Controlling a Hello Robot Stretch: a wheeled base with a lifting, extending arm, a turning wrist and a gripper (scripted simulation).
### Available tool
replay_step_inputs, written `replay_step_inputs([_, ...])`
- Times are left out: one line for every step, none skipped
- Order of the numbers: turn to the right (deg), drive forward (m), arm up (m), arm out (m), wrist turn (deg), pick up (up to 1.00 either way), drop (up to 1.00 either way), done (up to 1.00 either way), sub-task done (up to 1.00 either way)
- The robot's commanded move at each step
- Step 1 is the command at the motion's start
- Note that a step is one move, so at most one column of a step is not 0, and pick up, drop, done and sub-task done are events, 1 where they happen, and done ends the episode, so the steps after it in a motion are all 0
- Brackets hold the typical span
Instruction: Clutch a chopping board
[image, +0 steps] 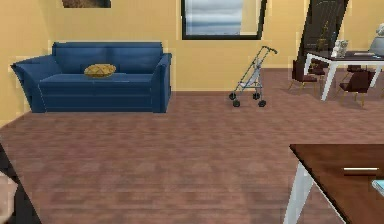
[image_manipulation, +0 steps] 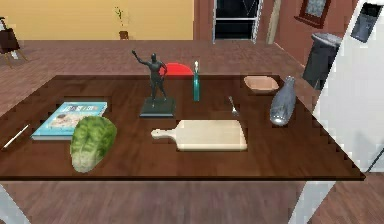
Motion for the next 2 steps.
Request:
replay_step_inputs([0.0, 0.0, 0.5, 0.0, 0.0, 0.0, 0.0, 0.0, 0.0])
replay_step_inputs([0.0, 0.0, 0.38, 0.0, 0.0, 0.0, 0.0, 0.0, 0.0])
